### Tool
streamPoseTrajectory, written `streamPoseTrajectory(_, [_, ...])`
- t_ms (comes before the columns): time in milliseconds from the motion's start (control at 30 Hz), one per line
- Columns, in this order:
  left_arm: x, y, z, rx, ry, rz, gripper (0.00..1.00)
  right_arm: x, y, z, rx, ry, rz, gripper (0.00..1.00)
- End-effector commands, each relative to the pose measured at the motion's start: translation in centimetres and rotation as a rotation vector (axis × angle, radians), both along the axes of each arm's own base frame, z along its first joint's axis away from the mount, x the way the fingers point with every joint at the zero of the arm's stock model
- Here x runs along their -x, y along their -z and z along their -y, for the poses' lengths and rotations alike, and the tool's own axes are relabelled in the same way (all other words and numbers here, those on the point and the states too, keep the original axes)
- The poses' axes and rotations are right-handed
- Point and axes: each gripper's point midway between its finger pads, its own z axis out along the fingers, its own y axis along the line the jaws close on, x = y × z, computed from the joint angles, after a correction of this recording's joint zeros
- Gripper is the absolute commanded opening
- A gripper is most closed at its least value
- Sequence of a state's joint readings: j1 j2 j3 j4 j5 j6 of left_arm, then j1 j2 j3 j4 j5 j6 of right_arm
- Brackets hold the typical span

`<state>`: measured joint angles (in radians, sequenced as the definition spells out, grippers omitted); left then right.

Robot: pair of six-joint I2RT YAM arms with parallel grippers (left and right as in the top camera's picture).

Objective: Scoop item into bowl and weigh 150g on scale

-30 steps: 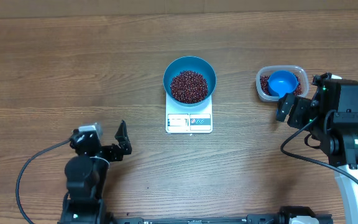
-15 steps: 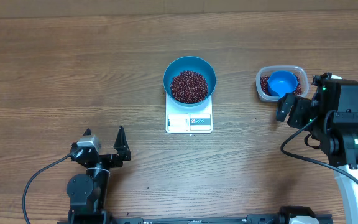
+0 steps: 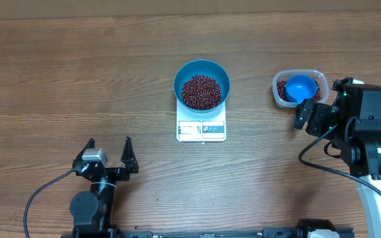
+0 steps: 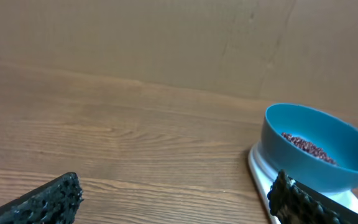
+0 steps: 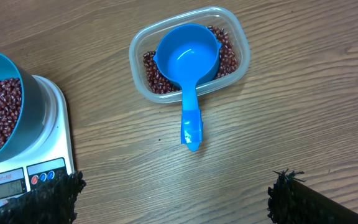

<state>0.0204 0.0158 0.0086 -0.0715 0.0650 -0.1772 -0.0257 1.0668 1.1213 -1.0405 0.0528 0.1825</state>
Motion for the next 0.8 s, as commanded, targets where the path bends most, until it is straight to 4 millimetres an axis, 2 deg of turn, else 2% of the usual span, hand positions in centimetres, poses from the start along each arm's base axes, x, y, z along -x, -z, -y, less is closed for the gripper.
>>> streamPoseTrajectory(0, [0.05,-0.03,0.06,-0.106,0.014,0.011,0.99,-0.27,-1.33,0.23,0.013,0.001,0.04,1.0])
streamPoseTrajectory(767, [0.04,-0.03,-0.03,-0.084,0.007,0.01,1.0,-0.27,-1.33,0.23,0.013,0.001,0.04,1.0])
